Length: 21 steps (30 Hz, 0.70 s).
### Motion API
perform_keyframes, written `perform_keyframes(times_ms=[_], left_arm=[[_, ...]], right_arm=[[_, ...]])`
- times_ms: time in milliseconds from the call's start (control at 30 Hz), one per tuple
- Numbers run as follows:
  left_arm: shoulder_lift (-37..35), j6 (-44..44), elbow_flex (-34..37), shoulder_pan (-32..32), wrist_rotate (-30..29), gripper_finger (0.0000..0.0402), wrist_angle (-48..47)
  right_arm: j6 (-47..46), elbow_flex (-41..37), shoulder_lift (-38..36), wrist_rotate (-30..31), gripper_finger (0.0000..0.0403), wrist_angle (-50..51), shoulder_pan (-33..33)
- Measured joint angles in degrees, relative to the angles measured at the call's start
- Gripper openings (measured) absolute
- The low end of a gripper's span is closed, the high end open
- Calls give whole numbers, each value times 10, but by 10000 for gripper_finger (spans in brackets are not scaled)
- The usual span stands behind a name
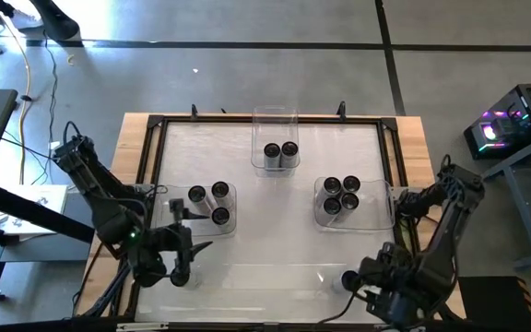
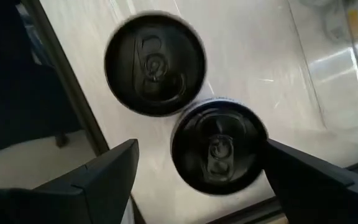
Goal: Sort soda cans
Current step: Put the white-pink soda can into the bottom left transparent bin
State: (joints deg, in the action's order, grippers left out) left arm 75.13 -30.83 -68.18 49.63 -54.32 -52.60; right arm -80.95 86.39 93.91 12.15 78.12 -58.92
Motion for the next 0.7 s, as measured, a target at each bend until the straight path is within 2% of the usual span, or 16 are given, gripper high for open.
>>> perform_keyframes(times_ms=[267, 467, 700], left_arm=[[0, 0, 0, -13, 15, 300, 1], [0, -1, 0, -13, 22, 300, 1], [0, -1, 0, -13, 28, 300, 1]], right_arm=[[19, -14, 7, 2, 330, 23, 12], [39, -12, 4, -41, 330, 18, 28], [48, 29, 4, -42, 330, 27, 34]])
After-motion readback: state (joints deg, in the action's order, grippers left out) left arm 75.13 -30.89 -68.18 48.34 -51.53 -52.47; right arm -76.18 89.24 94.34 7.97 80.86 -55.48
